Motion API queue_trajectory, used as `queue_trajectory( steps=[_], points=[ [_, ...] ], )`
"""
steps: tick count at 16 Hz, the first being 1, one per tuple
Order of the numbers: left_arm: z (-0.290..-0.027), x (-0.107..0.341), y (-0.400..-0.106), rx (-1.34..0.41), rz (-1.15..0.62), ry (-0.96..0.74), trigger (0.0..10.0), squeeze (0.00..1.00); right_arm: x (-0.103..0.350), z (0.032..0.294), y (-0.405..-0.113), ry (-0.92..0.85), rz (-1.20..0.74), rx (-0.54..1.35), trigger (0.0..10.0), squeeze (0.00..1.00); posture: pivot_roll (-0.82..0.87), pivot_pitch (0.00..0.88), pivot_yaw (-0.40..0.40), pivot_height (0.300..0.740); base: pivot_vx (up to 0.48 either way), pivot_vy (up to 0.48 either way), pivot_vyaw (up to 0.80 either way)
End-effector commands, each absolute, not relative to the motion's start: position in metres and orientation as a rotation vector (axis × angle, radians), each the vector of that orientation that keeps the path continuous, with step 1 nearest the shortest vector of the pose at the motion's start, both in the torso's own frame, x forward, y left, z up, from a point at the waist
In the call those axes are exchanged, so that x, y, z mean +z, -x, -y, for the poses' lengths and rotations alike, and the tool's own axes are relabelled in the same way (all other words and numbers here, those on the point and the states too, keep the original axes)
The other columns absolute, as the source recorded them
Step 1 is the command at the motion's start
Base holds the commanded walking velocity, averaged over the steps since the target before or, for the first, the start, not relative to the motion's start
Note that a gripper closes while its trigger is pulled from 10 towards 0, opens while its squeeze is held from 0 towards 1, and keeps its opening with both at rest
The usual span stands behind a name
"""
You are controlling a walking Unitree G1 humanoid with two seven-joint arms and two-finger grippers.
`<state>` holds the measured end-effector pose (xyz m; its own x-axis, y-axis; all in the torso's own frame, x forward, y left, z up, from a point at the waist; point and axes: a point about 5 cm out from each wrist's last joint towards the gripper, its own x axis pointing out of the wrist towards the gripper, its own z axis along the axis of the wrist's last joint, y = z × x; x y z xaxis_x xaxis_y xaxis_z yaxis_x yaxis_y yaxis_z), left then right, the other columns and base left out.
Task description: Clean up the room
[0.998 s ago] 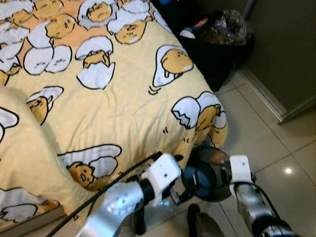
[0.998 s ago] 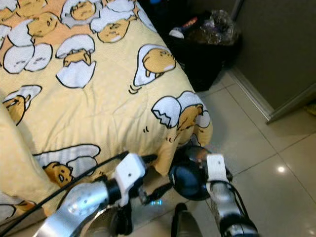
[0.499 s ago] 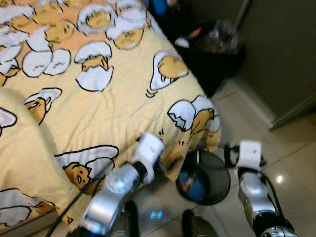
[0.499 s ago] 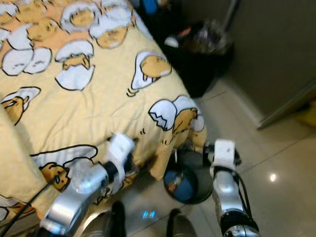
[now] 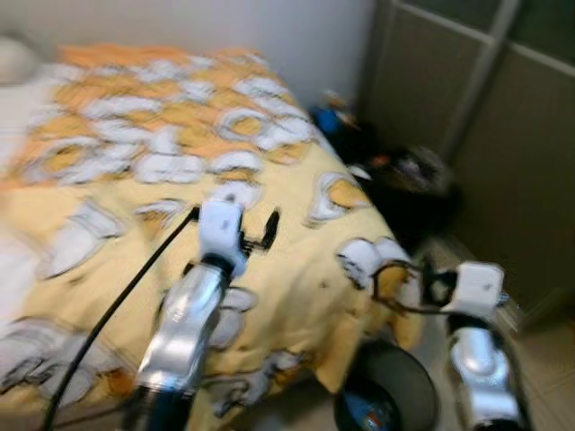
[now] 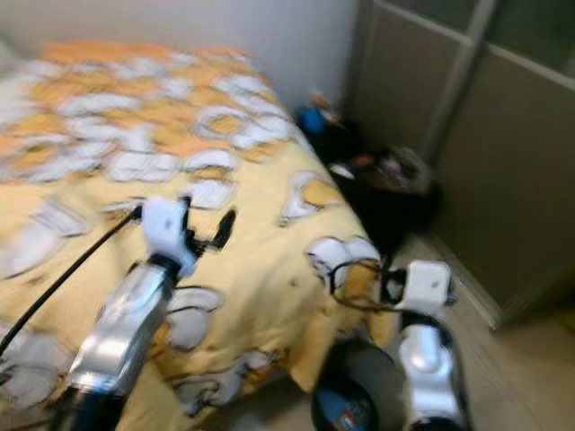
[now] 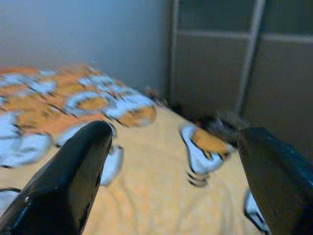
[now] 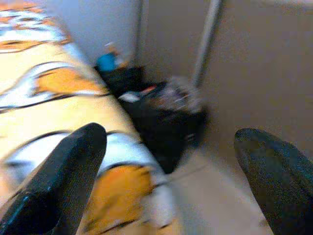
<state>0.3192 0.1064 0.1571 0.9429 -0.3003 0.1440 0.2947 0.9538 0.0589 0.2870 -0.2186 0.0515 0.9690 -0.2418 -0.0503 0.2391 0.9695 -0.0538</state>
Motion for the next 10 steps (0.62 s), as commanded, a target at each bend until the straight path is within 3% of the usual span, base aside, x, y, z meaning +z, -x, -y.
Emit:
queue_trajectory(
  steps=[1, 4, 7, 10],
  points=[
    [-0.102, 0.152, -0.322, -0.307, 0.148, -0.069, 10.0, 0.0, 0.052, 0.208, -0.29, 0.023, -0.067, -0.193, 10.0, 0.0, 0.1, 0.0, 0.031, 0.74, 0.0, 0.0, 0.58],
    [-0.109, 0.133, -0.323, -0.266, 0.113, -0.174, 10.0, 0.0, 0.055, 0.197, -0.301, -0.021, -0.053, -0.148, 10.0, 0.0, 0.1, 0.0, 0.054, 0.74, 0.0, 0.0, 0.58],
    [-0.113, 0.106, -0.315, -0.2, 0.028, -0.23, 10.0, 0.0, 0.048, 0.198, -0.292, -0.013, -0.075, -0.091, 10.0, 0.0, 0.1, 0.0, 0.035, 0.74, 0.0, -0.419, 0.49],
    [-0.109, 0.115, -0.323, -0.2, 0.072, -0.202, 10.0, 0.0, 0.044, 0.2, -0.287, 0.001, -0.093, -0.051, 10.0, 0.0, 0.1, 0.0, 0.021, 0.74, 0.096, -0.403, 0.45]
  ],
)
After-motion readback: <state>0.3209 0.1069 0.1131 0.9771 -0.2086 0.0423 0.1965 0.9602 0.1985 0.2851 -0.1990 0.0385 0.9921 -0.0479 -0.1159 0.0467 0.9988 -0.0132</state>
